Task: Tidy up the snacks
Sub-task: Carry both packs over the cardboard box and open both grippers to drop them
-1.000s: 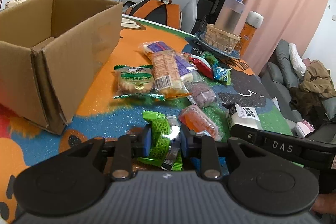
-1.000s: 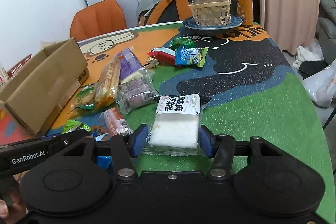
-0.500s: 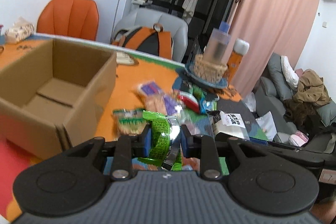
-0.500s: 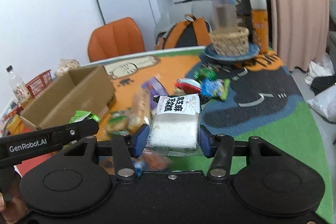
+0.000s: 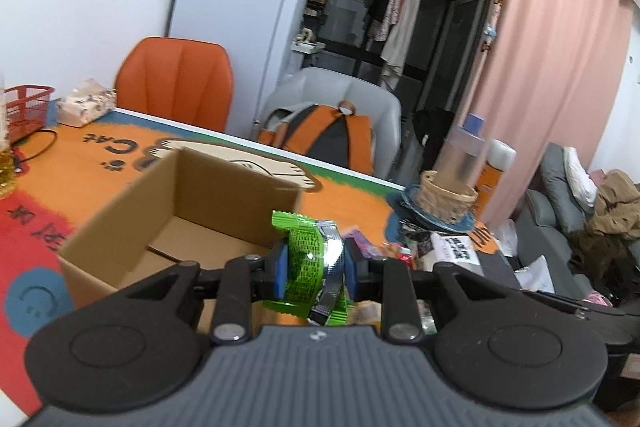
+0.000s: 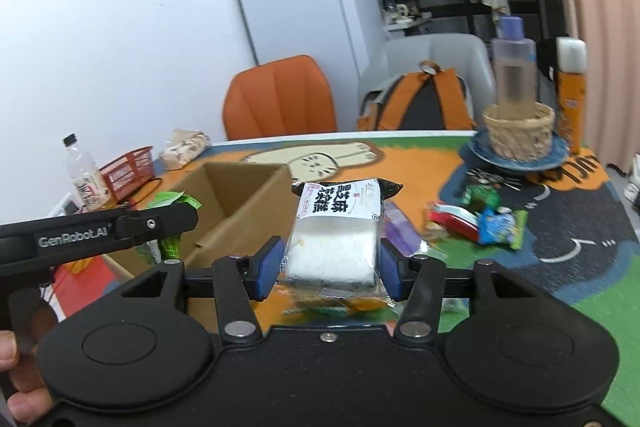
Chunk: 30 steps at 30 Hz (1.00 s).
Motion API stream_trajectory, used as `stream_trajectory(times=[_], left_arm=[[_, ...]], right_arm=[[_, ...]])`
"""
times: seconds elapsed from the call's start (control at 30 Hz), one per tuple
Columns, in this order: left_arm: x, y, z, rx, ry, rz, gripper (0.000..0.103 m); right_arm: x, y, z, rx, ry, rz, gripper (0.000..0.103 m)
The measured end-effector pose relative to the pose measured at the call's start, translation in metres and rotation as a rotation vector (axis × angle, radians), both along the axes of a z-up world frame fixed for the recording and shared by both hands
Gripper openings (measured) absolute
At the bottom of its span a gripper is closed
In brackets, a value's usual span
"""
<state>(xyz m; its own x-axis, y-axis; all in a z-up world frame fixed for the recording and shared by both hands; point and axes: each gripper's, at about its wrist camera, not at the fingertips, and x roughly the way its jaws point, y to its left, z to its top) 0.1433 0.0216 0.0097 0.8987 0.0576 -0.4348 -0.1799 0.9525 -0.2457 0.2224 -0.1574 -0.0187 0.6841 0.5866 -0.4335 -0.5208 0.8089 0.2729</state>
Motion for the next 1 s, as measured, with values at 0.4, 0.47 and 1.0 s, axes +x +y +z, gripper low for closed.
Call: stream_trajectory(times=[0.4, 0.47, 1.0], left_arm=[[0.005, 0.058, 0.002, -0.012, 0.029, 0.072, 0.027], [0.008, 0.066, 0.001, -0.023, 0.038, 0.083, 0.027], [-0.015, 0.092, 0.000, 0.009, 0.057, 0.191, 0.073]], right_arm=[[0.000, 0.042, 0.014, 0.010, -0.023, 0.051, 0.051], [0.000, 0.049, 0.016, 0.008, -0.028, 0.060, 0.051], [0.004, 0.102, 0.024, 0.027, -0.020, 0.179, 0.053]])
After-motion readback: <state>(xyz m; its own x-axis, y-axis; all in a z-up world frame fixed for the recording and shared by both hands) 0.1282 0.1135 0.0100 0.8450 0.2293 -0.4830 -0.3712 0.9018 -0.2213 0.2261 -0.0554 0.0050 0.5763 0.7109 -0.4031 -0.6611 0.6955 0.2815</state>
